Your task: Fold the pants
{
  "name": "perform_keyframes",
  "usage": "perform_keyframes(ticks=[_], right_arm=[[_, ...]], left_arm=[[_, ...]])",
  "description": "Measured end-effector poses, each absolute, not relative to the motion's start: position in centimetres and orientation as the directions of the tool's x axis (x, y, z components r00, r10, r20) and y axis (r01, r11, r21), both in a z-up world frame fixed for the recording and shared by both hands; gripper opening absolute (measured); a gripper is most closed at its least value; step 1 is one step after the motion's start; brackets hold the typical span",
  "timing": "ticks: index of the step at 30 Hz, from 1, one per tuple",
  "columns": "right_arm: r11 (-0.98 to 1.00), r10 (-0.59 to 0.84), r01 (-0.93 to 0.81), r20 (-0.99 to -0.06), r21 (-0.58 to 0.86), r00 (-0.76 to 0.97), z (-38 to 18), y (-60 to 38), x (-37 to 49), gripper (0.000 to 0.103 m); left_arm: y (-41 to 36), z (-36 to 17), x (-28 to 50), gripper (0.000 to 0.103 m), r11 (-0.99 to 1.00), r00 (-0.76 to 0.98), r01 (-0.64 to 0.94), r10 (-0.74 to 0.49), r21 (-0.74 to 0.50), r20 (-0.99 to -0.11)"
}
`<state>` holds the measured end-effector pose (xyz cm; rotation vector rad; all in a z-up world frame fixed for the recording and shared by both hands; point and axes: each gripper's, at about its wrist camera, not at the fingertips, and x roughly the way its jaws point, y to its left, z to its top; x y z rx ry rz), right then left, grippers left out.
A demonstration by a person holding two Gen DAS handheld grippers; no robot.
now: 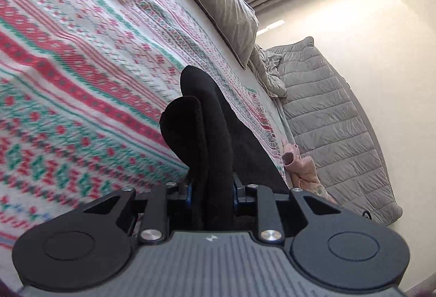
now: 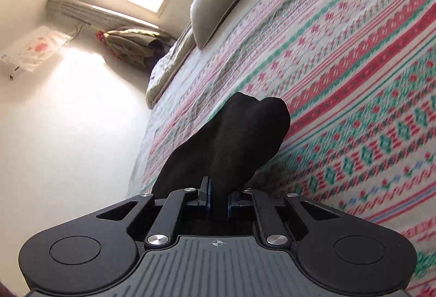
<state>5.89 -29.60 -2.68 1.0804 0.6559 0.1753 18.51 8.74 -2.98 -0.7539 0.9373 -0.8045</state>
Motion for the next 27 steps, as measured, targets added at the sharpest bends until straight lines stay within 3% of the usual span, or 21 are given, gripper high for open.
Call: perform_keyframes(ticks=[8, 11, 13, 15, 17, 21, 27], right_arm=[[0.497, 0.372, 0.110, -0.325, 0.861, 0.869, -2.6, -34.2, 8.3, 0.011], [0.560, 0.297, 0.192, -0.411, 0.806, 0.862, -3.9, -34.3, 9.7, 0.016], [0.593, 0.245, 0.294, -0.515, 0.750, 0.822, -5.9, -34.4, 10.4, 0.023], [0.599, 0.229, 0.297, -0.515, 0.743, 0.826, -7.1, -34.3, 10.4, 0.025], [0.589, 0.235, 0.304, -0.519, 0.748, 0.822, -6.6, -34.5, 10.2, 0.029], [0.624, 0.182, 0.306, -0.515, 0.719, 0.838, -5.1, -34.6, 8.8, 0.061], [0.693, 0.141, 0.319, -0.555, 0.647, 0.820, -2.8, -33.7, 6.3, 0.067]], left_arm=[[5.7, -2.3, 20.2, 0.043, 0.515, 0.435, 0.343, -0.828, -0.786, -0.353], [4.5, -3.0, 19.9, 0.056, 0.739, 0.535, 0.342, -0.661, -0.581, -0.526], [4.1, -3.4, 19.2, 0.066, 0.788, 0.585, 0.369, -0.609, -0.493, -0.536], [3.9, -2.9, 19.0, 0.066, 0.803, 0.594, 0.372, -0.591, -0.465, -0.546], [3.7, -2.4, 18.6, 0.068, 0.819, 0.610, 0.381, -0.572, -0.430, -0.549], [3.2, -1.8, 18.1, 0.070, 0.842, 0.619, 0.389, -0.539, -0.373, -0.571], [1.9, 0.0, 15.4, 0.089, 0.909, 0.682, 0.360, -0.410, -0.210, -0.606]])
